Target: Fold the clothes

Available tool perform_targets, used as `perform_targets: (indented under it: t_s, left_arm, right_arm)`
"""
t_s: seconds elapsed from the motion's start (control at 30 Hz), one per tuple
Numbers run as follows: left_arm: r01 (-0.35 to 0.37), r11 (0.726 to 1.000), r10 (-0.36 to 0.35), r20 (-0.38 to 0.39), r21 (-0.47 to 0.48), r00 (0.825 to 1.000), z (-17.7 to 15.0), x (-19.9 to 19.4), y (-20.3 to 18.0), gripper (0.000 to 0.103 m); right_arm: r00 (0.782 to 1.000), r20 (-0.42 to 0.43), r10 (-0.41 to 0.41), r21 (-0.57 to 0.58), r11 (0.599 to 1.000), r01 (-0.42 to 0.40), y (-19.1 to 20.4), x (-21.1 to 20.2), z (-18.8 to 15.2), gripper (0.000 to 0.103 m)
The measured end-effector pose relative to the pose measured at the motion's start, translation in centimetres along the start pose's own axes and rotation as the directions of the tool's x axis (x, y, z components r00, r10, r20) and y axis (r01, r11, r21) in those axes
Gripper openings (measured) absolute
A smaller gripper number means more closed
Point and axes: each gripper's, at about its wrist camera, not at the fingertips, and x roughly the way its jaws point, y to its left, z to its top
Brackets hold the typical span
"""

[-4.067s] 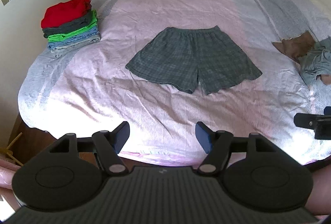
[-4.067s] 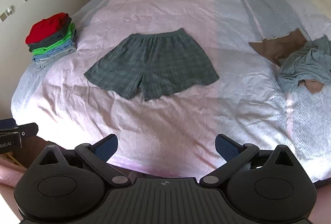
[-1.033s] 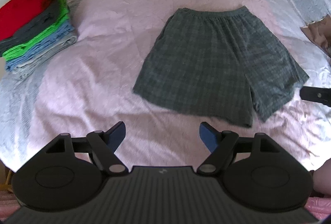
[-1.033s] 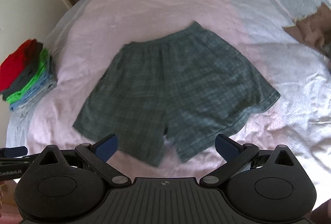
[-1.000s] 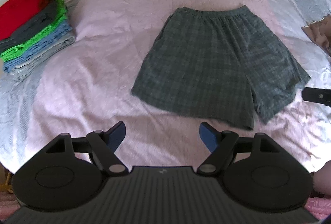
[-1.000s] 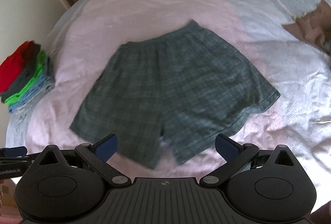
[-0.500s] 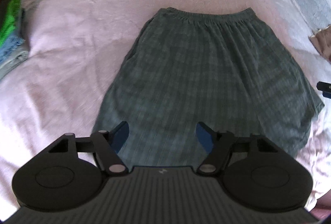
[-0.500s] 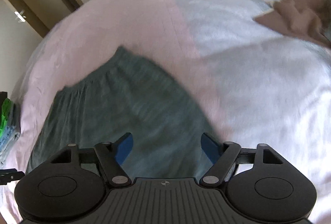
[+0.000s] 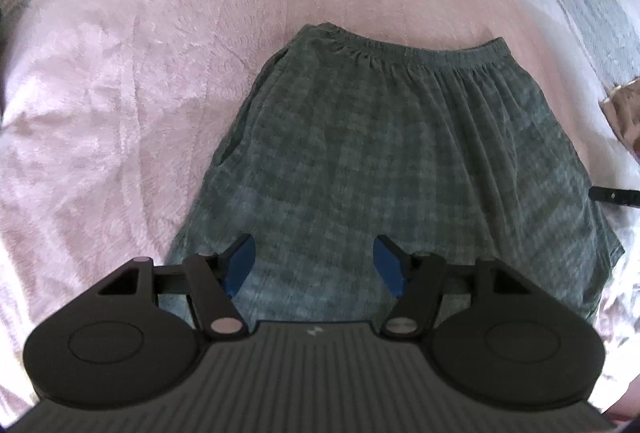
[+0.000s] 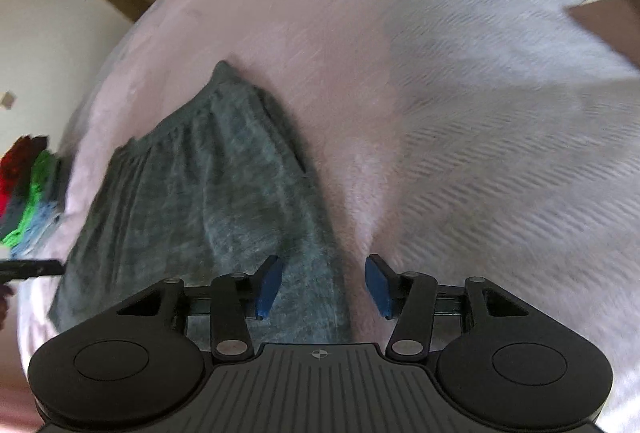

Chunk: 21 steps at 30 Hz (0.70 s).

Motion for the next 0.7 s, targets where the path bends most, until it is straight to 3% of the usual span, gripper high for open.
perform_targets:
  t_s: [0.03, 0.1, 0.17, 0.23, 0.33, 0.43, 0.5, 0.63, 0.7]
  left_arm:
    - [0.007, 1.0, -0.007, -0.003, -0.001, 1.0, 0.1, 0.2, 0.2, 0.062]
    - [0.019, 1.0, -0.019, -0.01, -0.004, 1.0, 0.2, 0.7, 0.5, 0.062]
    - [0.032, 0.999, -0.032, -0.017, -0.006, 0.999, 0.3, 1.2, 0.8, 0.062]
    - [0.046, 0.999, -0.046, -0.023, 0.0, 0.999, 0.2, 1.6, 1.3, 0.062]
    - [0.064, 0.998, -0.063, -0.027, 0.009, 0.998, 0.0, 2.0, 2.2, 0.062]
    - [0.089, 0.996, -0.088, -0.027, 0.008, 0.996, 0.4, 1.9, 3.5, 0.062]
    - [0.105, 0.994, -0.105, -0.028, 0.006, 0.994, 0.7, 1.8, 4.5, 0.062]
    - [0.145, 0.989, -0.145, -0.037, -0.002, 0.989, 1.4, 0.9, 6.8, 0.061]
    - [0.16, 0.987, -0.16, -0.041, -0.006, 0.986, 1.8, 0.3, 8.2, 0.061]
  right_arm:
    - [1.0, -0.012, 0.016, 0.002, 1.0, -0.016, -0.2, 0.3, 0.2, 0.05]
    - [0.999, -0.031, 0.041, 0.016, 0.999, -0.041, -0.4, 0.6, 0.4, 0.037]
    - [0.998, -0.047, 0.048, 0.04, 0.998, -0.047, -0.5, 0.8, 0.5, 0.018]
    - [0.998, -0.054, 0.042, 0.07, 0.997, -0.038, -0.3, 0.8, 0.6, 0.005]
    - [0.997, -0.038, -0.071, 0.071, 0.995, 0.074, 2.4, 0.3, 0.9, 0.004]
    - [0.978, 0.003, -0.208, 0.082, 0.975, 0.207, 7.5, -0.6, 1.2, 0.003]
    - [0.949, 0.038, -0.313, 0.081, 0.948, 0.309, 12.0, -0.9, 1.2, 0.003]
    - [0.879, 0.162, -0.448, -0.085, 0.882, 0.464, 25.3, 0.6, -0.1, 0.002]
    - [0.864, 0.213, -0.456, -0.177, 0.852, 0.493, 31.5, 2.7, -1.3, 0.002]
